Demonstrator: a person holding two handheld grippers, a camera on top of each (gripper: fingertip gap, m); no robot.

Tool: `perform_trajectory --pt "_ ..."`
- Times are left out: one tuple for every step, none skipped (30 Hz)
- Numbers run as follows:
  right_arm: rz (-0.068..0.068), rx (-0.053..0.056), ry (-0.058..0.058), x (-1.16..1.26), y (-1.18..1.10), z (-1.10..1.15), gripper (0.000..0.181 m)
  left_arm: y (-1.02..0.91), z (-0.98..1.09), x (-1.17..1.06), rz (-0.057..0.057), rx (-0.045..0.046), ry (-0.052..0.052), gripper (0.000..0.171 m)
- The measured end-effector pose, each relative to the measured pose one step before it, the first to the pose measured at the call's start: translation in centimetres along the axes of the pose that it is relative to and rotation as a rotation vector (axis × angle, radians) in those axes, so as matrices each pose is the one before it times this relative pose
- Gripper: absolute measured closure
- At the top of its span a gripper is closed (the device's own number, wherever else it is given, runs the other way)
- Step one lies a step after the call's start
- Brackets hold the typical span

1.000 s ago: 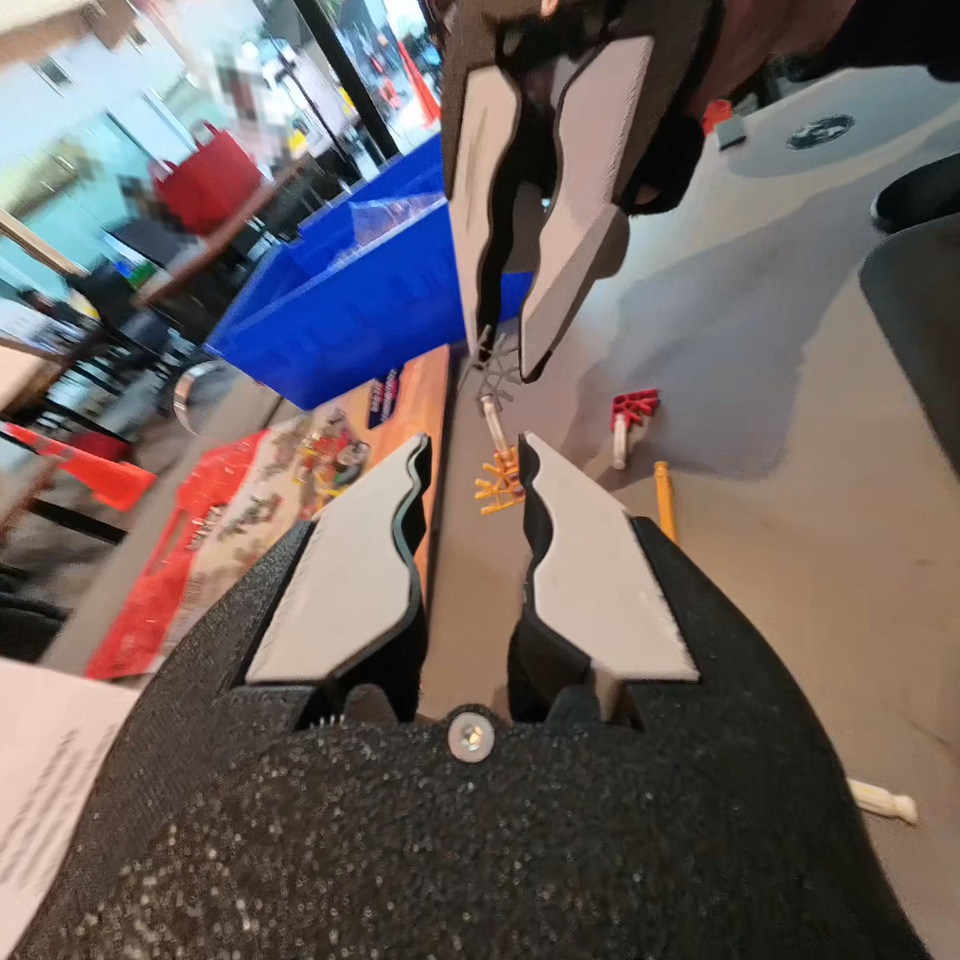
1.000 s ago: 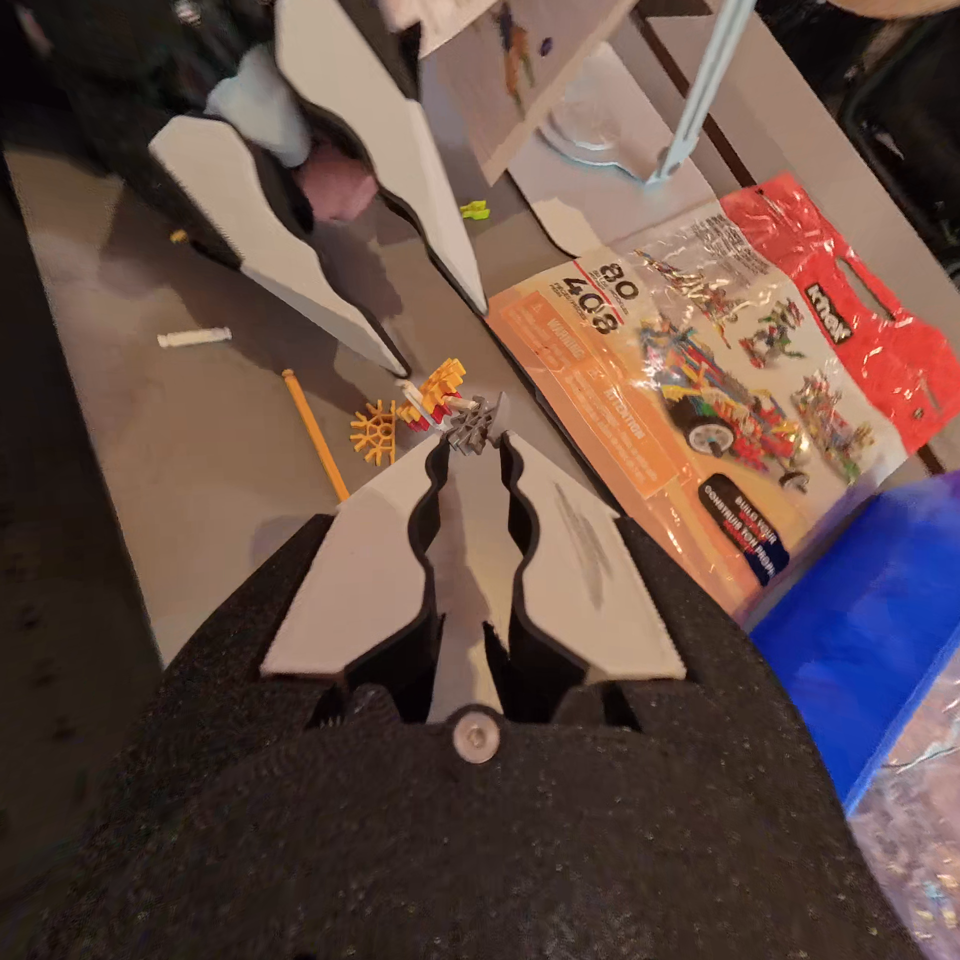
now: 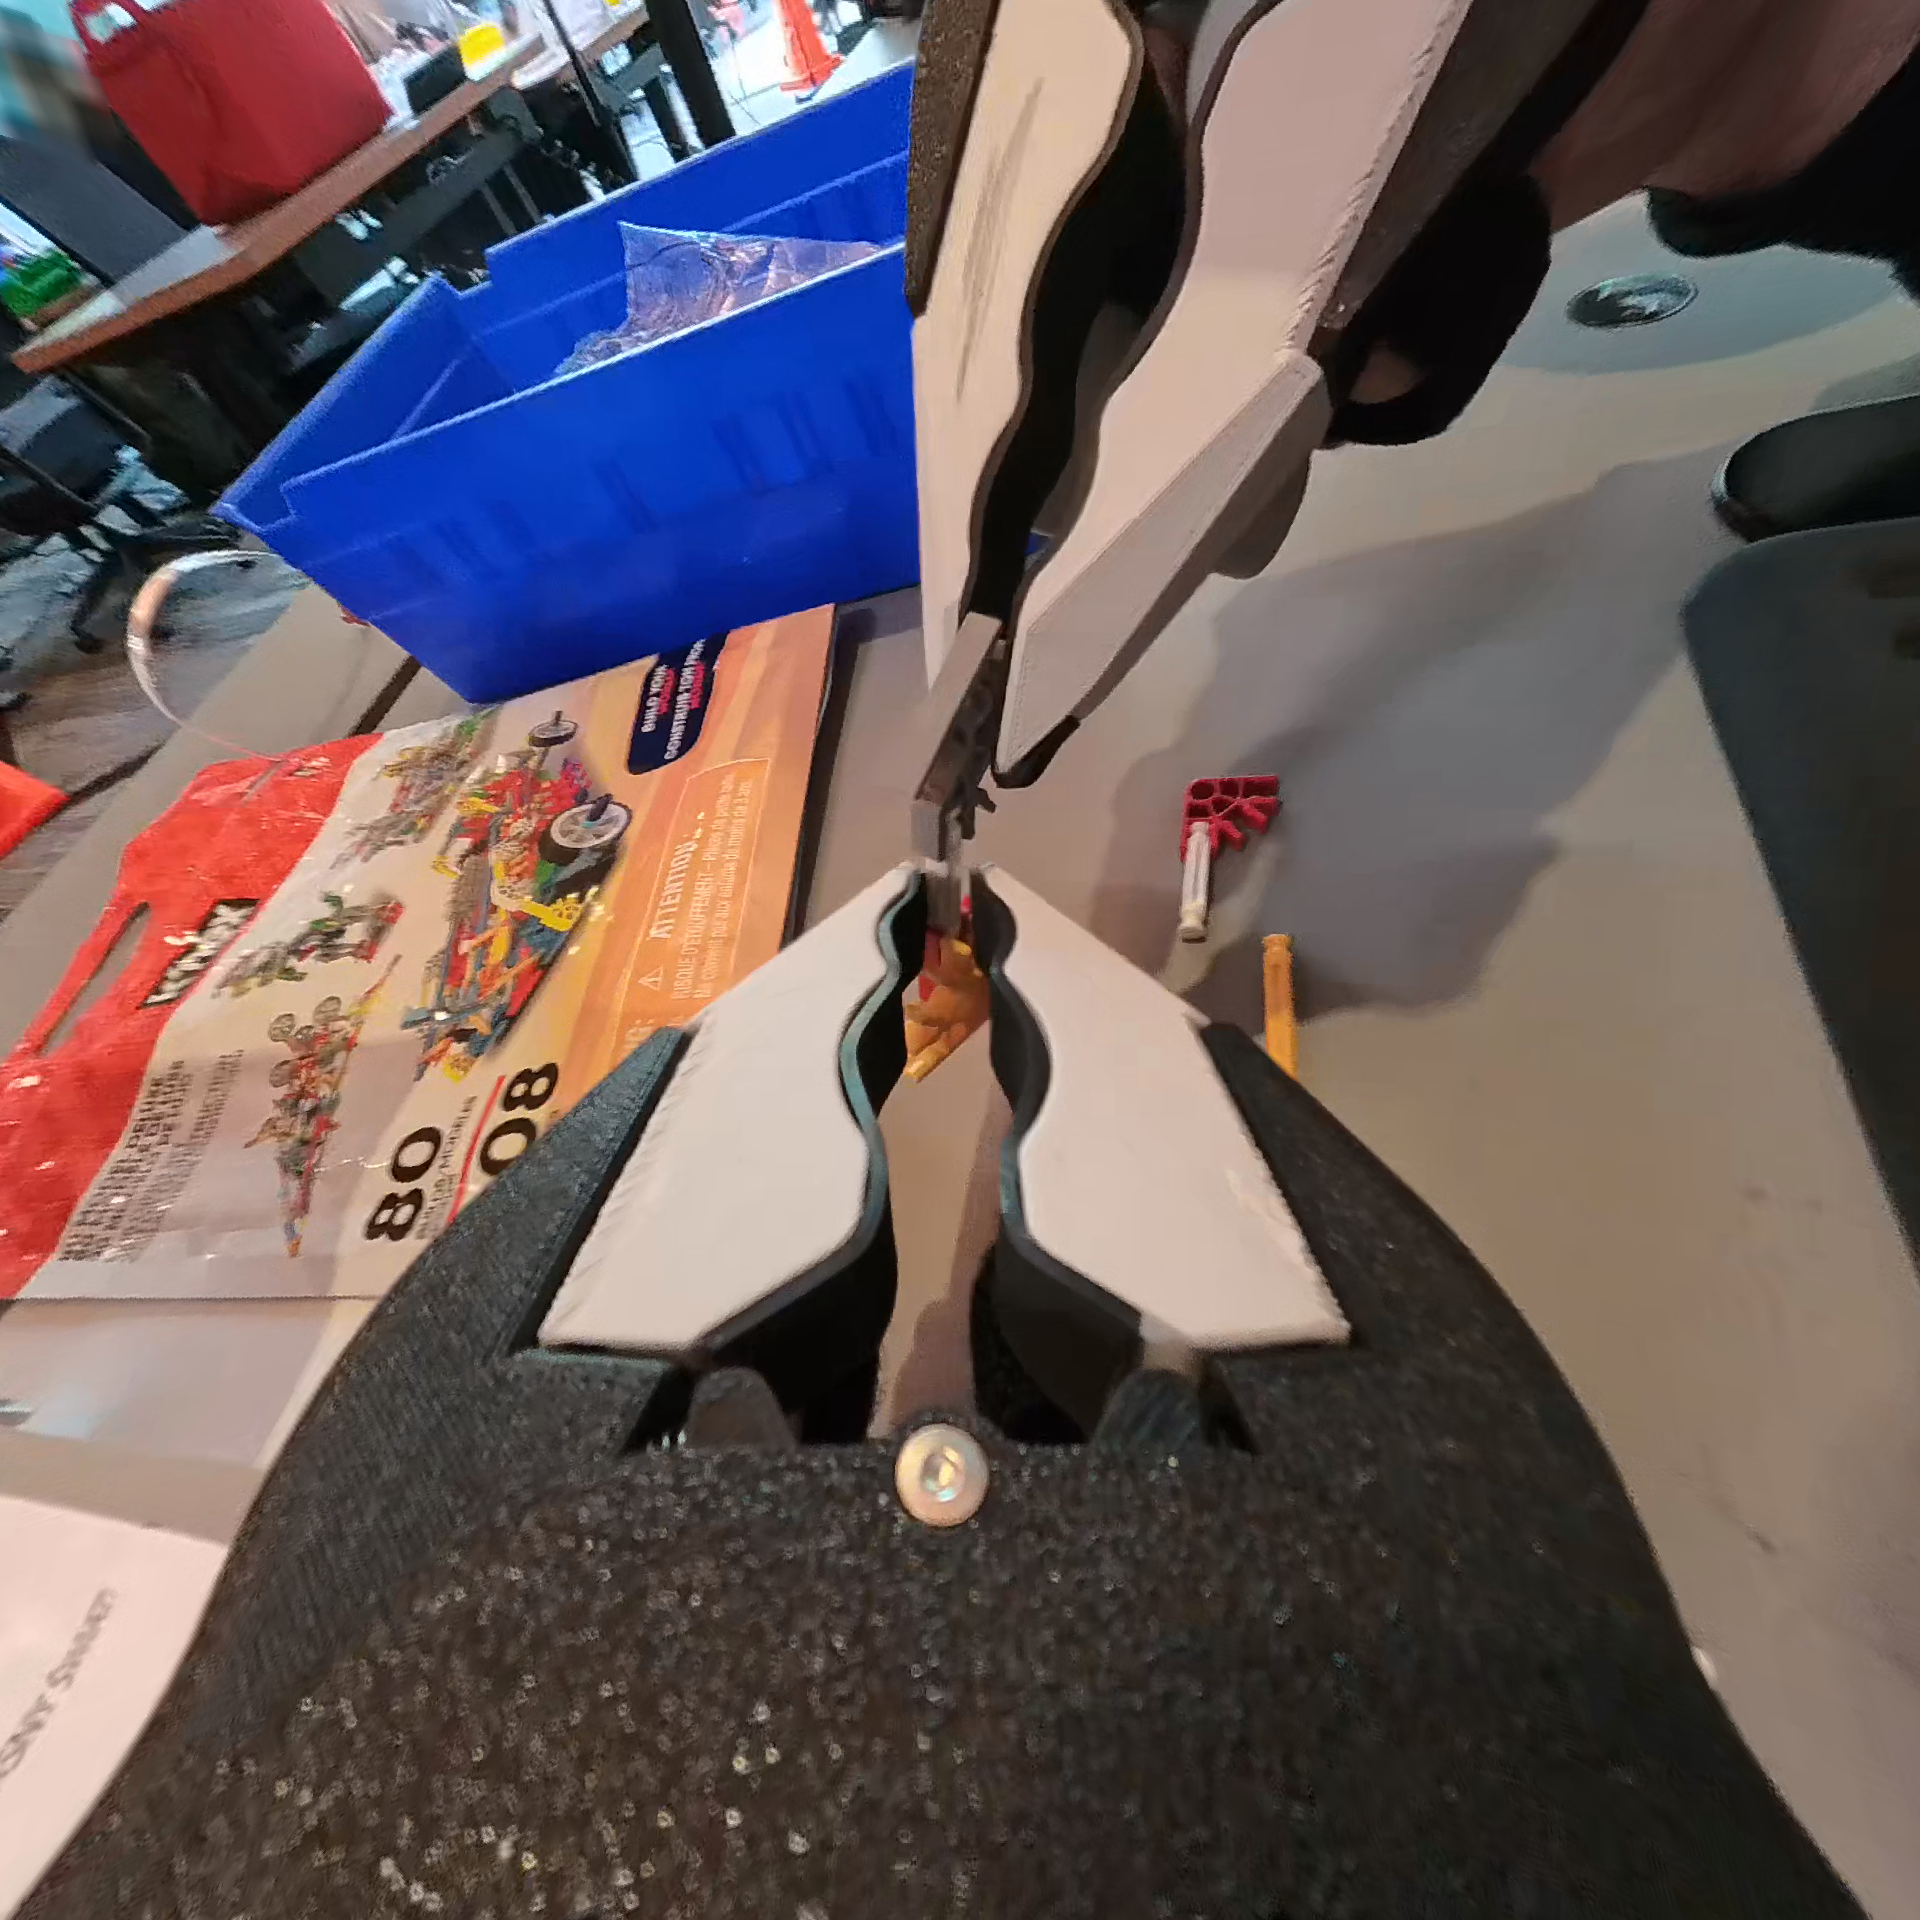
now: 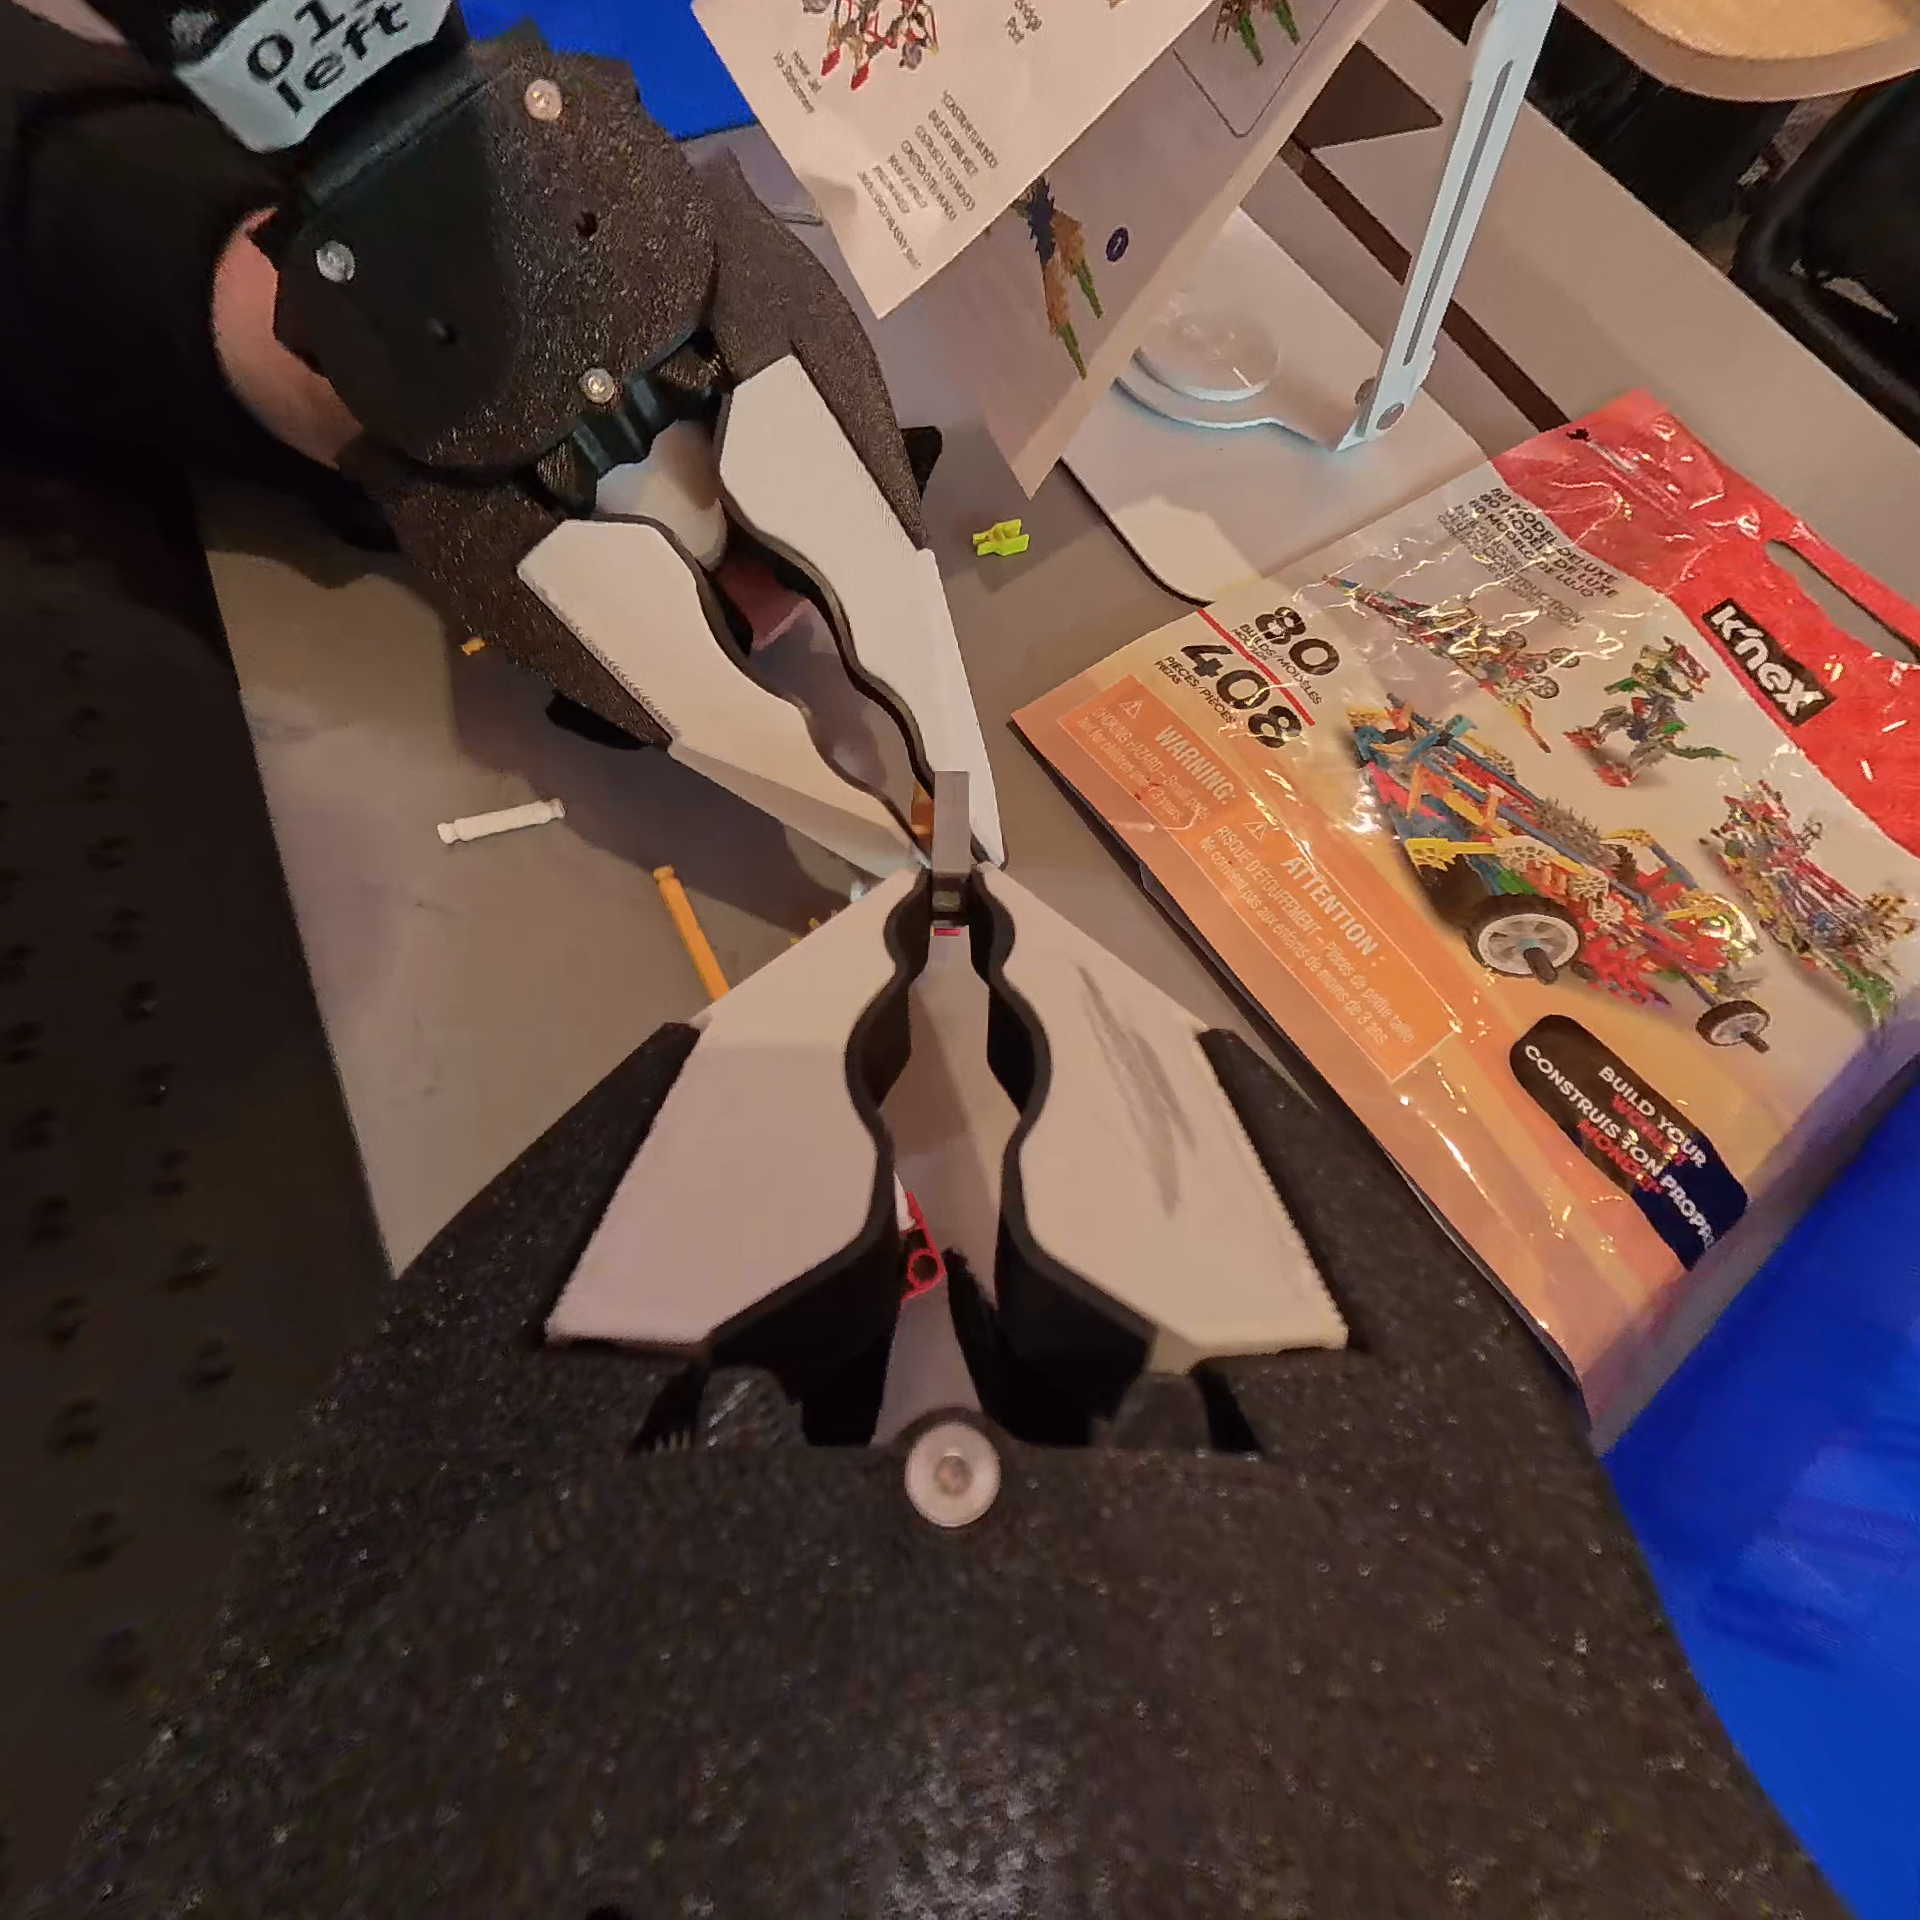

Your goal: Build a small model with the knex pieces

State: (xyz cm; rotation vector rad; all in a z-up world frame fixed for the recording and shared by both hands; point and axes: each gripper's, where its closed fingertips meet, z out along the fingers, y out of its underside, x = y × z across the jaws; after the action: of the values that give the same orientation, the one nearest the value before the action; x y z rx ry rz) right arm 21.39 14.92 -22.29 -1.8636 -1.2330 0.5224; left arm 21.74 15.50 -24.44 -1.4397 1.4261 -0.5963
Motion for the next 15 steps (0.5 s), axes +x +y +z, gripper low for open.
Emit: perform_trajectory --pt "-0.0094 -0.0004 0.0068 0.044 0.05 -0.069 0.176 -0.105 -0.043 0.167 -0.0215 0.00703 0.0222 0.16" --pt "-0.0035 0.0026 0.001 -0.031 -0.034 -0.05 0.176 -0.112 -0.076 -0.005 -0.0198 0.00845 0.0135 0.16" --pt "-0.002 0.0001 -0.0037 -0.077 0.004 -0.033 0.176 -0.045 -0.07 0.037 -0.016 0.00549 0.0158 0.161" --pt "-0.0105 -0.0022 -0.0026 -0.083 0.021 -0.025 0.176 0.045 -0.036 0.145 -0.0168 0.00017 0.0228 0.161" --pt "-0.0132 -0.0022 -0.0032 -0.116 0.01 -0.003 0.176 -0.006 -0.035 0.091 -0.0191 0.00079 0.0167 0.162" --pt "-0.0105 0.0005 -0.0045 -0.145 -0.061 0.01 0.176 0.003 -0.029 0.031 -0.0139 0.00105 0.0096 0.163" --pt "-0.0076 -0.0024 -0.0014 -0.069 -0.022 0.02 0.176 0.1 0.024 0.063 -0.0045 -0.00411 0.0071 0.164" --pt "-0.0075 -0.004 -0.0012 -0.058 0.001 0.043 0.176 0.104 0.033 0.088 0.0 -0.00599 0.0059 0.165" --pt "-0.0072 -0.0006 0.0017 -0.038 -0.045 0.059 0.176 0.058 -0.003 0.008 0.0057 -0.00403 -0.0005 0.165" --pt "-0.0043 -0.0012 0.0051 0.03 -0.059 0.058 0.176 0.046 0.01 -0.018 0.0039 -0.00534 -0.002 0.166" --pt "-0.0049 -0.0038 0.0049 0.024 -0.013 0.059 0.176 0.067 0.029 0.015 -0.0062 -0.00752 0.0029 0.166" --pt "-0.0064 -0.0036 0.0071 0.041 -0.007 0.04 0.176 0.012 0.012 -0.068 -0.0094 -0.00086 -0.0011 0.166" --pt "-0.0046 -0.0016 0.0098 0.104 -0.03 0.021 0.176 -0.058 0.002 -0.135 -0.0118 0.00627 -0.0056 0.166" --pt "-0.004 -0.0011 0.0088 0.079 -0.052 0.008 0.176 -0.054 0.01 -0.074 -0.0169 0.00691 -0.001 0.166" --pt "-0.0031 -0.0021 0.0037 0.02 -0.027 -0.009 0.176 -0.041 0.007 0.011 -0.0154 0.00537 0.0058 0.165"
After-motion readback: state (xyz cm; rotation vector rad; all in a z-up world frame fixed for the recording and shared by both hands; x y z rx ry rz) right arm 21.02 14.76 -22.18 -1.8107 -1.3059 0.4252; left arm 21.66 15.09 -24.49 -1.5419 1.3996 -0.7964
